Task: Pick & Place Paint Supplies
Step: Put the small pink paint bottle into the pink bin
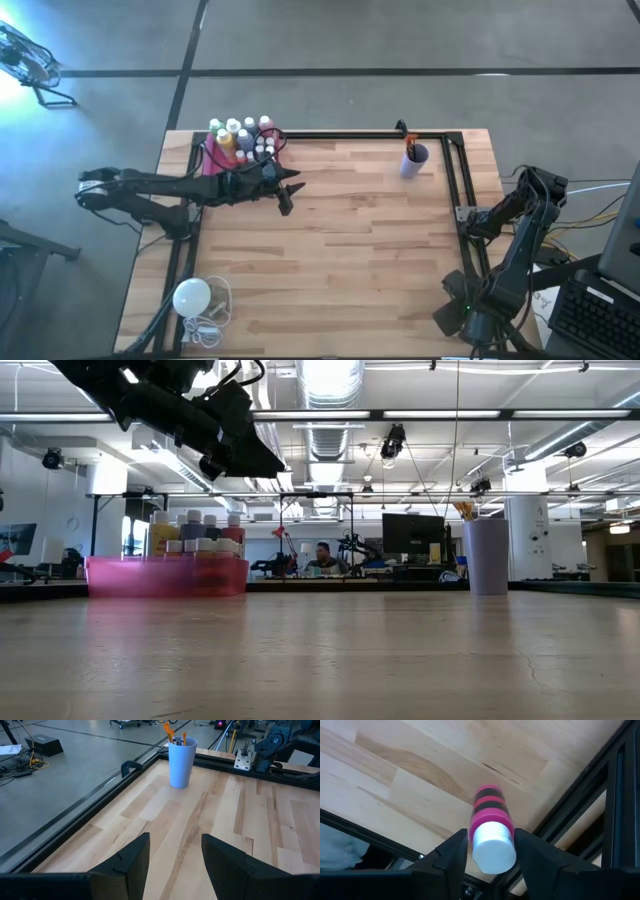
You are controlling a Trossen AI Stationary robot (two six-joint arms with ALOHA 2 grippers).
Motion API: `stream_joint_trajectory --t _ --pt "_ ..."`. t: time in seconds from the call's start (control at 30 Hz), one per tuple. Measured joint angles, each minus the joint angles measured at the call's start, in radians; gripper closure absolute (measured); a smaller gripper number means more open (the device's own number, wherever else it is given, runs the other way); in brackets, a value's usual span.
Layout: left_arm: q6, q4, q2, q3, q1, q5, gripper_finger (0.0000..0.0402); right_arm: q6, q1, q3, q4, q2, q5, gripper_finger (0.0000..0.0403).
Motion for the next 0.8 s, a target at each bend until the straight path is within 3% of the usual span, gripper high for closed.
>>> stream_joint_trajectory --t 0.4,0.8 --pt "0.000 -0.001 0.000 0.000 0.000 0.000 0.0218 0.004 0.000 0.002 0.006 0.000 -0.044 0.0260" --pt "0.000 -0.004 0.000 0.000 0.000 0.000 0.0218 -0.005 0.001 -0.001 0.031 0.000 -0.053 0.0210"
